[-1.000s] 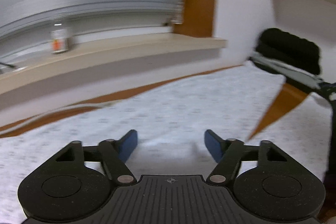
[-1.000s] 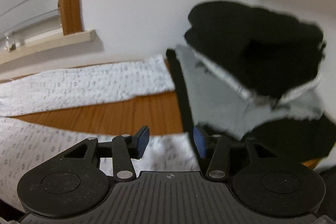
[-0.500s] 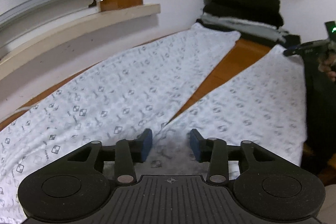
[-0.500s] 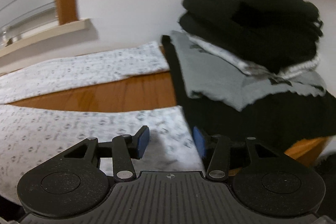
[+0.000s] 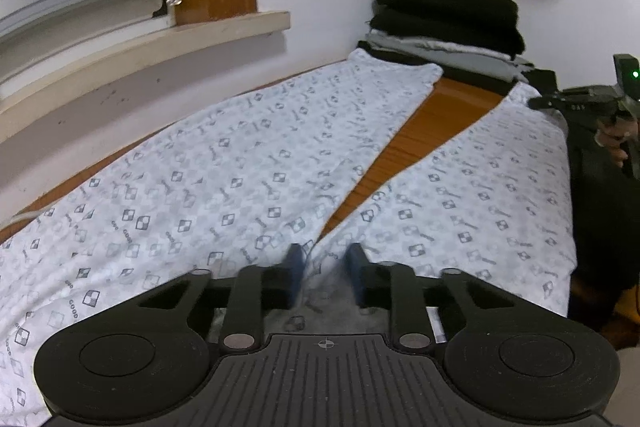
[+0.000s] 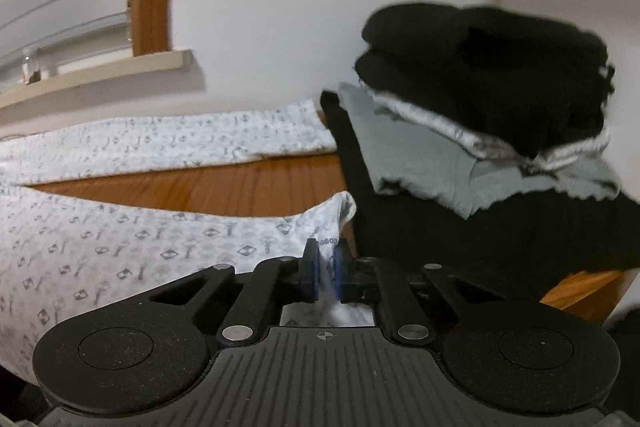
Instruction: Fold clothes
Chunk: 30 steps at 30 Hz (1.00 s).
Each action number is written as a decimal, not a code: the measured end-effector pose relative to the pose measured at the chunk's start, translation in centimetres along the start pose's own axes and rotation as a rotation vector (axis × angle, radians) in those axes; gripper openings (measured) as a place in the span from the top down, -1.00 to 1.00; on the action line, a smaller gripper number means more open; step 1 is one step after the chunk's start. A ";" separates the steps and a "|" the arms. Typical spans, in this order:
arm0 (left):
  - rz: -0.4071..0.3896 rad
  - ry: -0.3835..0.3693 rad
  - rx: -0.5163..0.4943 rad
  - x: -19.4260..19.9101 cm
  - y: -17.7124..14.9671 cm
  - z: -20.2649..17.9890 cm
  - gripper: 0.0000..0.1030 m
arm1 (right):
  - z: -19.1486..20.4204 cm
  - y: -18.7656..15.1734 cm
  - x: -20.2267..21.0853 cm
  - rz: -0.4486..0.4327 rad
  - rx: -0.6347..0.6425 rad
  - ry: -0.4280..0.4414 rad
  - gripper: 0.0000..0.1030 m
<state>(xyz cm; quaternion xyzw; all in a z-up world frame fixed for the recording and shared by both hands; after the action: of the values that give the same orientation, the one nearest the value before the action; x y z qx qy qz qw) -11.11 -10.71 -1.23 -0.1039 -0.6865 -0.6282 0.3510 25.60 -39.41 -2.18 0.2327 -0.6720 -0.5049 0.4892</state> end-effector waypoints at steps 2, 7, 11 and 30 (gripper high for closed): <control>-0.004 -0.001 -0.014 0.2 -0.1 -0.3 0.84 | 0.2 0.2 0.7 -0.040 0.007 -0.014 0.85; -0.063 0.001 -0.019 1.5 0.1 -0.8 0.94 | 0.3 1.7 2.9 -0.143 0.009 -0.025 0.86; -0.190 -0.018 0.059 4.3 1.6 0.2 0.94 | 0.5 3.7 3.8 -0.218 0.036 -0.057 0.86; -0.141 0.170 0.203 1.4 4.0 5.7 -0.36 | 6.6 6.2 -4.9 -0.014 0.152 -0.009 0.20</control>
<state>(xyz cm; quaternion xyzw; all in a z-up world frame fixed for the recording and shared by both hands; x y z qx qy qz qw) -11.80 -5.00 2.96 0.0342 -0.7199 -0.5852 0.3716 22.89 -30.15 1.30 0.2715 -0.7091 -0.4568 0.4635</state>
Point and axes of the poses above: each gripper's, at about its wrist camera, not at the fingertips, and x roughly against the way its jaws point, z to its left, y to its top, the point moved 3 cm from there along -x, roughly the way its jaws point
